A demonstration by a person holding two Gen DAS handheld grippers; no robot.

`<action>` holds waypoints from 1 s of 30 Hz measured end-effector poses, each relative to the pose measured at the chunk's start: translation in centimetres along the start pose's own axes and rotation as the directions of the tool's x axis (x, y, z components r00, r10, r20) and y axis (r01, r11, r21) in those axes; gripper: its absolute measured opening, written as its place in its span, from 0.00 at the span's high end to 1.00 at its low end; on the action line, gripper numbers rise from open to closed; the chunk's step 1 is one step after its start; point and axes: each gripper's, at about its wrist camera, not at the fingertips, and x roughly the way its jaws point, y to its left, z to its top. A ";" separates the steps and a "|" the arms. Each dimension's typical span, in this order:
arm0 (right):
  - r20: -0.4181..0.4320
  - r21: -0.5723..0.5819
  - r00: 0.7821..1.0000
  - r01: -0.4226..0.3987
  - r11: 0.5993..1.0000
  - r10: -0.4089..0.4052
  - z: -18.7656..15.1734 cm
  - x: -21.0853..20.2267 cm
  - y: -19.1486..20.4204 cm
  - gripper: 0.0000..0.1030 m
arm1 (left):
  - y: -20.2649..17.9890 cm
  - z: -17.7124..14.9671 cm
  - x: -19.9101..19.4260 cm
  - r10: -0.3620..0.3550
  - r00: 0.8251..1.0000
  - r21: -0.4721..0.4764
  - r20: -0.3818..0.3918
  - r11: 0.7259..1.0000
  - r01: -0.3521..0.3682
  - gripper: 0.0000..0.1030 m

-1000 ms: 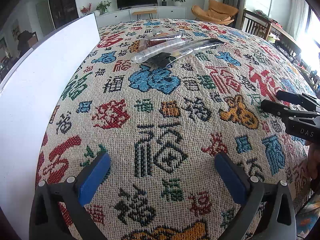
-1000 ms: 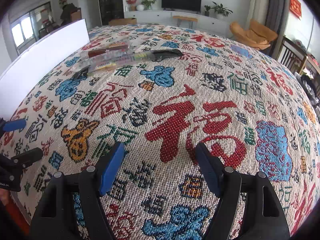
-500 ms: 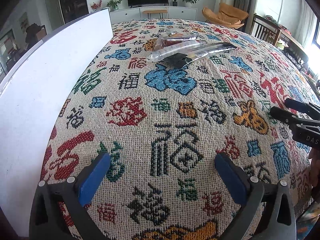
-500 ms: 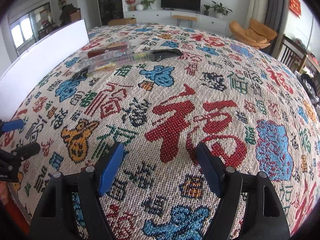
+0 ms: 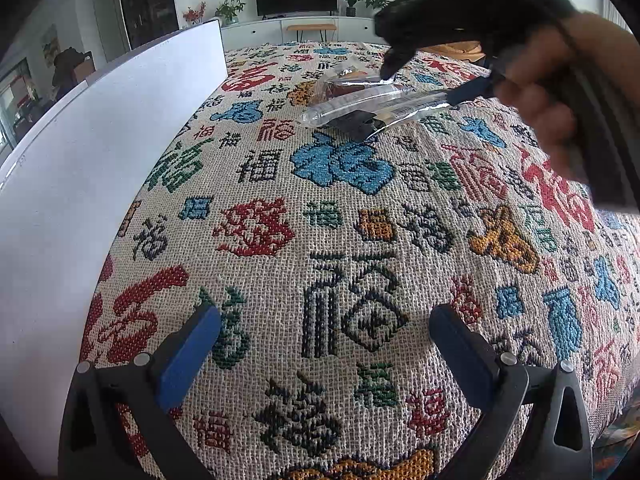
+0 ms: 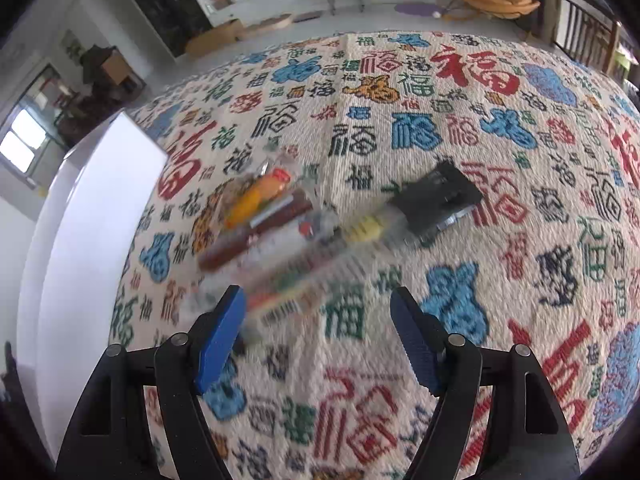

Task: Organize snacks
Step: 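Grasp the clear black-capped snack pack with the right gripper and lift it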

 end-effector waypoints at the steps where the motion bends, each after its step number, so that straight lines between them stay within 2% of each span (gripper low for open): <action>1: -0.008 0.016 1.000 0.030 0.999 -0.030 0.9 1.0 0.6 0.26 | 0.0 0.0 0.0 0.000 1.000 0.000 0.000 1.000 0.000 0.00; 4: -0.014 -0.002 0.993 0.114 0.993 -0.114 1.2 3.0 2.1 0.25 | 0.0 0.0 0.0 -0.001 1.000 0.002 0.000 1.000 0.001 0.00; 7: 0.057 -0.078 0.993 0.105 0.991 -0.101 -0.4 2.3 2.6 0.25 | 0.1 0.0 0.0 -0.001 1.000 0.003 0.000 1.000 0.001 0.00; 9: 0.018 -0.143 0.994 0.113 0.983 -0.111 -1.8 2.3 1.9 0.30 | 0.1 0.0 0.0 -0.001 1.000 0.002 0.000 1.000 0.001 0.00; 10: 0.024 -0.177 0.995 0.099 0.979 -0.096 -2.7 2.0 1.5 0.33 | 0.1 0.0 -0.1 -0.001 1.000 0.002 -0.001 1.000 0.001 0.00; 11: 0.040 -0.240 0.990 0.138 0.961 -0.133 -3.6 1.5 1.3 0.45 | 0.1 0.0 -0.1 0.000 1.000 0.001 0.000 1.000 0.000 0.00; 13: 0.057 -0.322 0.989 0.149 0.935 -0.138 -5.4 0.3 0.4 0.47 | 0.1 -0.1 -0.1 0.000 1.000 0.001 0.000 1.000 0.000 0.00; 16: 0.016 -0.304 0.992 0.126 0.944 -0.127 -6.5 -1.3 -1.9 0.47 | 0.0 0.0 0.0 0.002 1.000 -0.003 0.004 1.000 -0.002 0.00; 17: 0.008 -0.285 0.994 0.106 0.952 -0.109 -6.4 -1.7 -2.4 0.45 | 0.0 0.1 0.1 0.003 1.000 -0.004 0.006 1.000 -0.003 0.00; 20: 0.014 -0.210 0.999 0.050 0.976 -0.048 -4.7 -2.6 -2.7 0.41 | 0.0 0.2 0.2 0.003 1.000 -0.003 0.008 1.000 -0.003 0.00; 22: 0.002 -0.151 0.999 0.039 0.988 -0.039 -3.5 -2.3 -2.4 0.41 | 0.0 0.2 0.2 0.002 1.000 -0.004 0.008 1.000 -0.002 0.00; 24: -0.029 -0.183 0.998 0.050 0.982 -0.056 -2.5 -0.9 -1.2 0.40 | 0.0 0.3 0.3 0.002 1.000 -0.003 0.009 1.000 -0.002 0.00; 25: -0.046 -0.229 0.994 0.082 0.970 -0.094 -2.3 0.2 -0.4 0.40 | 0.0 0.2 0.2 0.002 1.000 -0.004 0.009 1.000 -0.002 0.00; 27: -0.016 -0.295 0.987 0.146 0.944 -0.158 -2.4 1.4 0.3 0.41 | 0.0 0.2 0.2 0.003 1.000 0.000 0.009 1.000 -0.003 0.00; 28: 0.014 -0.300 0.988 0.148 0.942 -0.151 -2.6 1.4 0.3 0.43 | 0.0 0.2 0.2 0.003 1.000 0.000 0.009 1.000 -0.003 0.00; 29: 0.033 -0.287 0.989 0.147 0.947 -0.144 -2.8 1.1 0.0 0.65 | 0.0 0.2 0.2 0.003 1.000 0.000 0.009 1.000 -0.003 0.00; 30: 0.038 -0.272 0.991 0.137 0.952 -0.132 -3.0 0.8 -0.4 0.75 | 0.0 0.2 0.3 0.003 1.000 0.001 0.009 1.000 -0.003 0.00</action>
